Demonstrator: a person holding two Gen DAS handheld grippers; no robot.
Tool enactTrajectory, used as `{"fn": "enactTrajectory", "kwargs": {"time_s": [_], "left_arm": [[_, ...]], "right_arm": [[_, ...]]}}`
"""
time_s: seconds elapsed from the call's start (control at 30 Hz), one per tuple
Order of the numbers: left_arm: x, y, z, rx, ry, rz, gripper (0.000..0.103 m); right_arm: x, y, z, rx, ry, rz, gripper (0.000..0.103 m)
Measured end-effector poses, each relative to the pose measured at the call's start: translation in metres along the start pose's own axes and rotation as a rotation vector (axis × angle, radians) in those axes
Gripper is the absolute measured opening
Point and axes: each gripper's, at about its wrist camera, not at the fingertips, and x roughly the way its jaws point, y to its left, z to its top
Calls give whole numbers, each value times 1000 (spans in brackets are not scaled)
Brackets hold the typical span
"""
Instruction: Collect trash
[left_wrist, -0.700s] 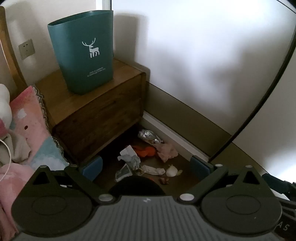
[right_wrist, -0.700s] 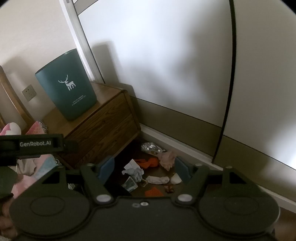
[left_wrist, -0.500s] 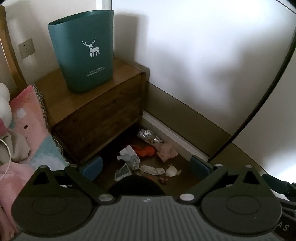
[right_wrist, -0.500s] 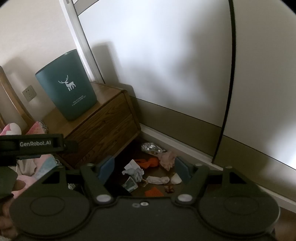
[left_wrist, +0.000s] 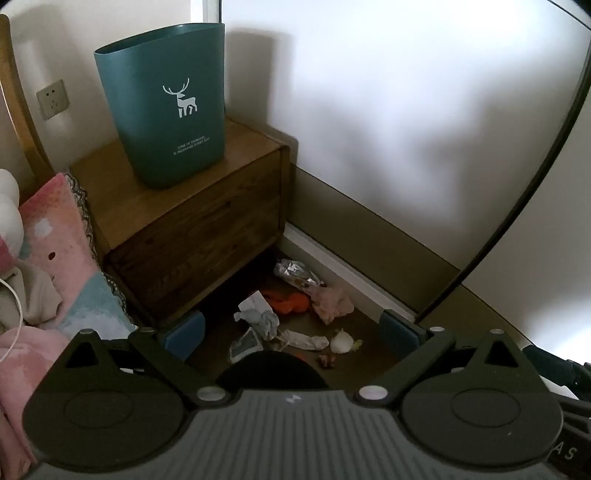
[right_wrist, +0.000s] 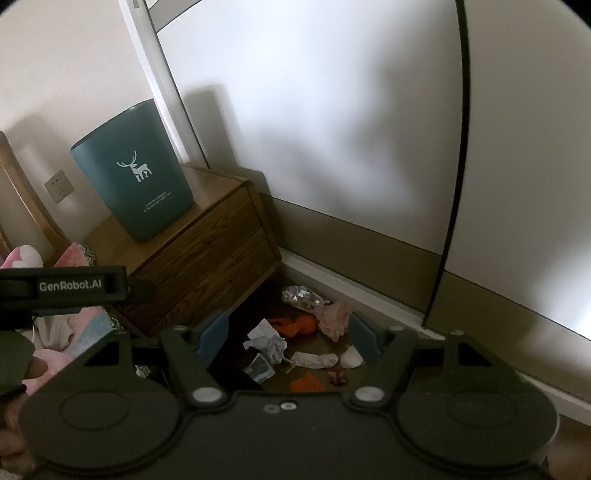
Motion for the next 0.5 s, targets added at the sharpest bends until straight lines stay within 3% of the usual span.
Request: {"fn": "enactTrajectory", "kwargs": {"time_s": [0.5], "left_arm": [[0, 0, -1, 0, -1, -2, 101]], "right_arm": [[0, 0, 0, 0, -2, -1, 72]]}}
